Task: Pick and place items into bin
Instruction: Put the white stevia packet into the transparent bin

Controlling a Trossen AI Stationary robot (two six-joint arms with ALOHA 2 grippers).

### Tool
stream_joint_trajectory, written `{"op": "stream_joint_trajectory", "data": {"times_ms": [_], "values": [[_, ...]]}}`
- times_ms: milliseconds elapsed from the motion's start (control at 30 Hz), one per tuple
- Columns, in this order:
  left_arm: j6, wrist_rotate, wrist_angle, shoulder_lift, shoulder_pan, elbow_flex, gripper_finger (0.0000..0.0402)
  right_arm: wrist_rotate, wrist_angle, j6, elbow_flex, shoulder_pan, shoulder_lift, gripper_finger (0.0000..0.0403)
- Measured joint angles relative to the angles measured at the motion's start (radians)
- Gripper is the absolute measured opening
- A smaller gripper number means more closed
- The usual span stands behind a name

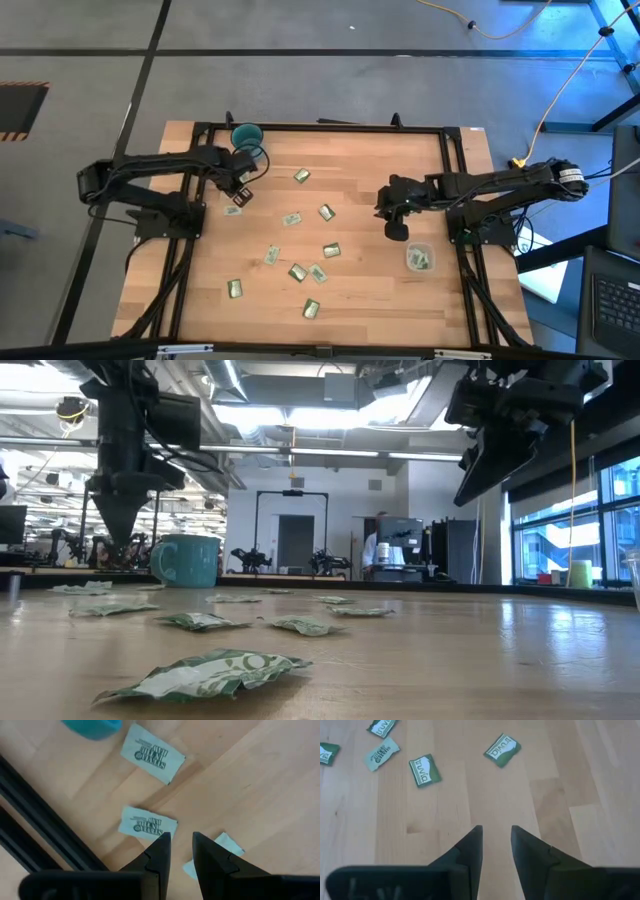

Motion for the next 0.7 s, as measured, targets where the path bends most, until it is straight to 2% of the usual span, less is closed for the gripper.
{"op": "stream_joint_trajectory", "data": {"times_ms": [200, 267, 333, 400, 700], "values": [[-0.015, 0.119, 0.002, 0.033, 0.000, 0.000, 0.0101, 0.000, 0.005, -0.003, 0.000, 0.000, 0.000, 0.0106], [-0.037, 0.096, 0.003, 0.047, 0.000, 0.000, 0.0117, 0.000, 0.005, -0.011, 0.000, 0.000, 0.000, 0.0106], [-0.121, 0.014, 0.001, 0.062, 0.000, 0.000, 0.0130, 0.003, 0.005, -0.024, 0.000, 0.000, 0.000, 0.0106], [-0.175, -0.018, -0.004, 0.076, 0.001, -0.001, 0.0138, 0.003, 0.008, -0.040, 0.000, 0.000, 0.000, 0.0106], [-0.234, 0.026, 0.070, 0.151, 0.016, -0.069, 0.0128, 0.003, 0.018, -0.078, 0.000, -0.026, 0.000, 0.0106]]}}
